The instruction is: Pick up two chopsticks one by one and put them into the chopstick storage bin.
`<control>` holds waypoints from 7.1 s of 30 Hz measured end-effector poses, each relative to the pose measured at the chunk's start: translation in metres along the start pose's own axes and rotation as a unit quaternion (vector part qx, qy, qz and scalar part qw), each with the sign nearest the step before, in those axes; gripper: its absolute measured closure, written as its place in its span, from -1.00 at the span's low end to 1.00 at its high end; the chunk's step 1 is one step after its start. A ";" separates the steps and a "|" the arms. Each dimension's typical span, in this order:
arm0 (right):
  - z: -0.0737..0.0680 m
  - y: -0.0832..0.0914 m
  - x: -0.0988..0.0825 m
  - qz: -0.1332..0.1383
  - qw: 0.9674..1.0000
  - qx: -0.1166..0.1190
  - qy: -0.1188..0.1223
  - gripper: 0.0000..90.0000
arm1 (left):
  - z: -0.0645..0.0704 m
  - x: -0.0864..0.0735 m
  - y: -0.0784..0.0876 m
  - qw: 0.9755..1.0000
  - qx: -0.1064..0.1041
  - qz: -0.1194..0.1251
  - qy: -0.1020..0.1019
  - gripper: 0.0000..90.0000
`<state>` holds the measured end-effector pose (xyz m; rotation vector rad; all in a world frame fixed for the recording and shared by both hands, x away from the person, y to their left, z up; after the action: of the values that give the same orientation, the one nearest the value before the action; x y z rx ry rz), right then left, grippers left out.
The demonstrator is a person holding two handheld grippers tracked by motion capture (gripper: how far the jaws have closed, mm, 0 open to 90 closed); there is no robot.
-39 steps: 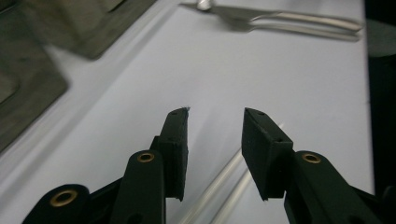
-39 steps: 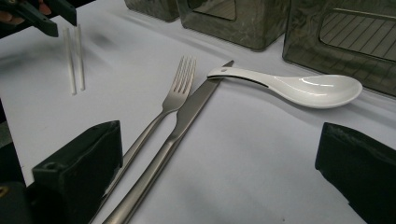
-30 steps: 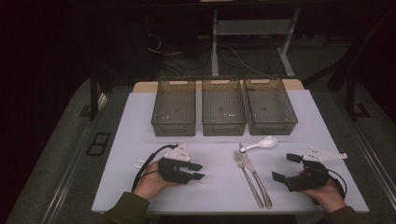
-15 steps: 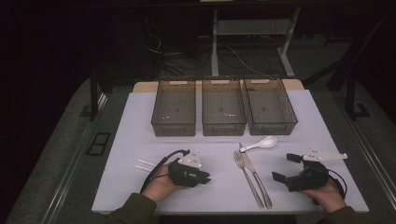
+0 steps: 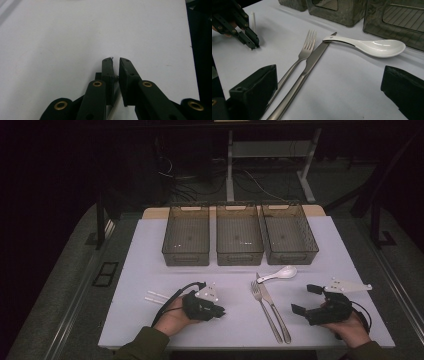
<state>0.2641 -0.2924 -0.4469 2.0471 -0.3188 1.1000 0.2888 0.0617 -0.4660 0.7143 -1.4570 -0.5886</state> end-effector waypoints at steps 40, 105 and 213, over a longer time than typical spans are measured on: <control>0.001 0.000 0.000 -0.001 1.000 -0.001 -0.002 -0.98 | -0.072 0.016 -0.016 0.997 0.069 0.013 0.040 0.91; 0.000 0.003 0.000 0.004 1.000 0.000 -0.001 -0.98 | 0.004 -0.001 0.000 0.999 -0.019 0.010 -0.024 0.92; -0.005 -0.016 -0.004 -0.018 1.000 0.000 0.014 -0.98 | -0.036 -0.069 0.057 0.987 0.112 0.022 0.110 0.85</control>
<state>0.2670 -0.2785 -0.4569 2.0269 -0.2663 1.1062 0.3182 0.1541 -0.4694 0.8917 -1.3399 -0.3045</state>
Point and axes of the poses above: each handheld gripper's, and its own axes: y roughly backward along the jaws, x roughly out of its top, z roughly to its right, the point moved 3 cm from there along -y, roughly forward along the jaws, and after that the axes turned 8 degrees about -y, right-handed, at the moved point
